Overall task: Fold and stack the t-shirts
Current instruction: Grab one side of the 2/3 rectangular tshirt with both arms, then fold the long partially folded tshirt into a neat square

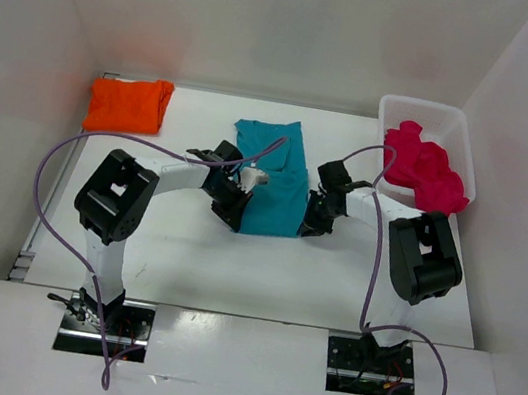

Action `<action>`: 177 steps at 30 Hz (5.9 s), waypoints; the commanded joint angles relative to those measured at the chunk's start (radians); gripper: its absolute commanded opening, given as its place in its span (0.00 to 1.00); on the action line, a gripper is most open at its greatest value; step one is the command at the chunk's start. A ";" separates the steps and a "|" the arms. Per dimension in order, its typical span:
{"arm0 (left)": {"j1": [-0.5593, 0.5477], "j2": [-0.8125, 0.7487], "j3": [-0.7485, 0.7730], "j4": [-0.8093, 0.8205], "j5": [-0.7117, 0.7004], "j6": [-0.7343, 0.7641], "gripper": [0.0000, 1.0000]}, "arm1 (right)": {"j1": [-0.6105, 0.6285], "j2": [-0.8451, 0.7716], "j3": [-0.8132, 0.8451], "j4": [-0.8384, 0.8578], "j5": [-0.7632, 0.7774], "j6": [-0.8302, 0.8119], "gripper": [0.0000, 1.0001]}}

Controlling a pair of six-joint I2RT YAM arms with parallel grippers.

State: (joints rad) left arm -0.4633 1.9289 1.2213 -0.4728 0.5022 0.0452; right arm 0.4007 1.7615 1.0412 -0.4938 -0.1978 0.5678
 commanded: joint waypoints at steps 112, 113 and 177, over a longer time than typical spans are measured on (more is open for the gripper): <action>0.127 0.239 0.781 -0.235 -0.152 0.205 0.96 | -0.212 0.048 0.342 0.004 0.017 -0.037 0.65; 0.115 0.239 0.747 -0.219 -0.163 0.205 0.97 | -0.212 0.061 0.342 0.014 0.005 -0.037 0.67; 0.229 0.597 1.159 -0.171 0.165 -0.100 0.67 | -0.143 0.343 0.720 0.075 0.089 -0.074 0.53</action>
State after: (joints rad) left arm -0.2245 2.5053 2.3035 -0.6605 0.7300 -0.0254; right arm 0.2588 2.0460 1.6569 -0.4397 -0.1417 0.5072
